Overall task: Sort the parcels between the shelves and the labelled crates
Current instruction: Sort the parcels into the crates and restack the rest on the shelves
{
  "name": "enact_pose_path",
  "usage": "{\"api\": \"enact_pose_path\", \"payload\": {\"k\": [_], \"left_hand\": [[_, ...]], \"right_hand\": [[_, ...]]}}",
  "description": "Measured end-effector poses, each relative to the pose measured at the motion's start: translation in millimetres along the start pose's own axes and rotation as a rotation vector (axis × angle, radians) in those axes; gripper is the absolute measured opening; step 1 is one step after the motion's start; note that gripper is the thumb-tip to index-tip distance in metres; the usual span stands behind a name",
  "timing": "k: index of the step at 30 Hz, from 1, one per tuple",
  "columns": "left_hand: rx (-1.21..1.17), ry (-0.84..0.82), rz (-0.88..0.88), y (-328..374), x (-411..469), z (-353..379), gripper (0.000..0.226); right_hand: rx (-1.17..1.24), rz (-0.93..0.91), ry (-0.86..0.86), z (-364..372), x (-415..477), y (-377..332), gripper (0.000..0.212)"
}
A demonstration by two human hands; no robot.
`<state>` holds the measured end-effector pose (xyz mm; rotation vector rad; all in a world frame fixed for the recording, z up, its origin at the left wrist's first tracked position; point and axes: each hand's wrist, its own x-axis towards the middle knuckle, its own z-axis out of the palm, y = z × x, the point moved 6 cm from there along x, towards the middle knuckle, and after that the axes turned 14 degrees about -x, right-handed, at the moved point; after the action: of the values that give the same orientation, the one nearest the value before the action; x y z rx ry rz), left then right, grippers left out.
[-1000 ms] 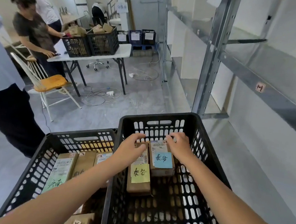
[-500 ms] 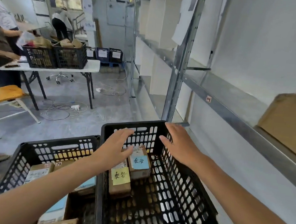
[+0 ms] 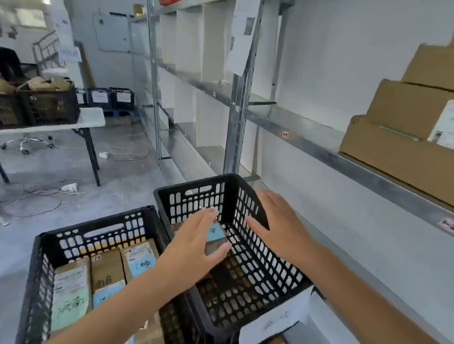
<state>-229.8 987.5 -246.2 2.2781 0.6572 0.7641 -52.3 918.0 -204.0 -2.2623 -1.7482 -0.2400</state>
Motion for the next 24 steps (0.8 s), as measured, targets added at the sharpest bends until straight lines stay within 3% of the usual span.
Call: {"api": "enact_pose_path", "payload": {"k": [8, 24], "left_hand": [[-0.039, -0.128, 0.164, 82, -14, 25, 0.071], [-0.236, -0.337, 0.603, 357, -65, 159, 0.066]], "right_hand": [[-0.097, 0.173, 0.088, -66, -113, 16, 0.068], [-0.334, 0.538, 0.132, -243, -358, 117, 0.077]]}}
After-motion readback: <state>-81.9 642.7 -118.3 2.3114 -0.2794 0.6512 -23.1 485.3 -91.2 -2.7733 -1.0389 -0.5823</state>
